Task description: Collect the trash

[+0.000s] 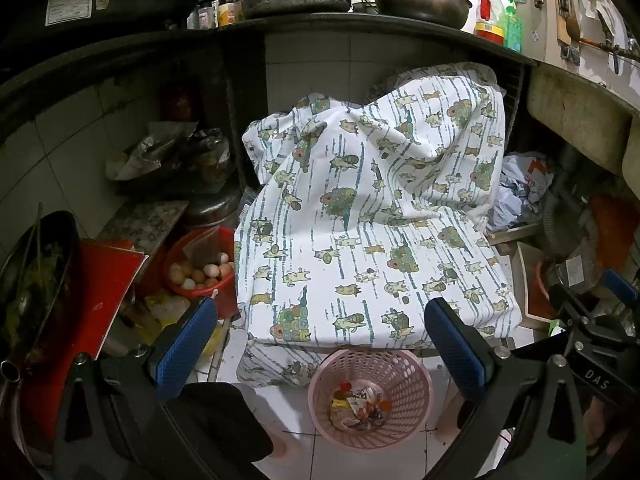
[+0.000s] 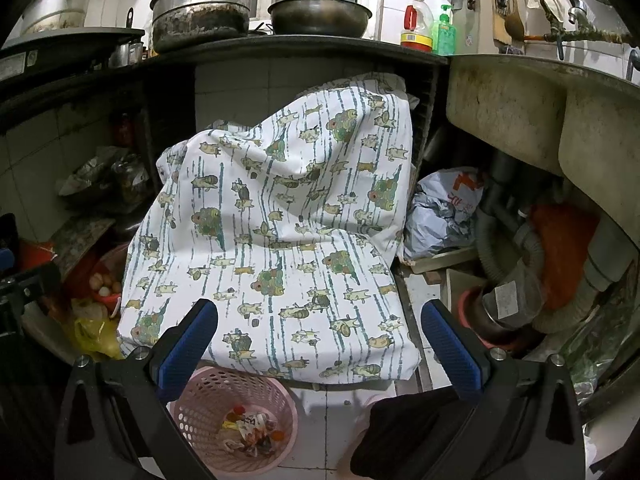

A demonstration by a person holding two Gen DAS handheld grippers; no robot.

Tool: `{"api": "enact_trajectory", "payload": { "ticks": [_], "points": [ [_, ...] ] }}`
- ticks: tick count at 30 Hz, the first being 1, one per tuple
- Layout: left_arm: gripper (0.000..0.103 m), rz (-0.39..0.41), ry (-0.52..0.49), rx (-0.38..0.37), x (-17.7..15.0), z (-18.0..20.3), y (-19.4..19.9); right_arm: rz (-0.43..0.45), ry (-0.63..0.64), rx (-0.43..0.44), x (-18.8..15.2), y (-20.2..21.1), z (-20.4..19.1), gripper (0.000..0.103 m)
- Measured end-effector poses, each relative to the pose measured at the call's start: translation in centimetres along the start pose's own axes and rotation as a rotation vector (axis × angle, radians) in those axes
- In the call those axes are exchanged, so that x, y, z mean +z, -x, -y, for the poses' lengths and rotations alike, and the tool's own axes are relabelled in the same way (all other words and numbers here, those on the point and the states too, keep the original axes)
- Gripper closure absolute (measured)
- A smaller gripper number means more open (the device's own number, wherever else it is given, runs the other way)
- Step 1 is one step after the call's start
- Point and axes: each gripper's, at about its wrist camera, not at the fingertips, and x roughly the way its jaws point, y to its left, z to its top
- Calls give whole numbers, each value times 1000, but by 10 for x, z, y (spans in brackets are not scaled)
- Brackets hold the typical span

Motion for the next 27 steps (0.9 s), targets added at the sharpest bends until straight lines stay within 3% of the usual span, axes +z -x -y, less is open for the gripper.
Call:
{"api": "enact_trajectory", "payload": {
  "ticks": [27],
  "points": [
    [0, 9, 16, 35, -4, -9, 0, -13, 11, -5, -10, -1, -2, 0]
  ]
}}
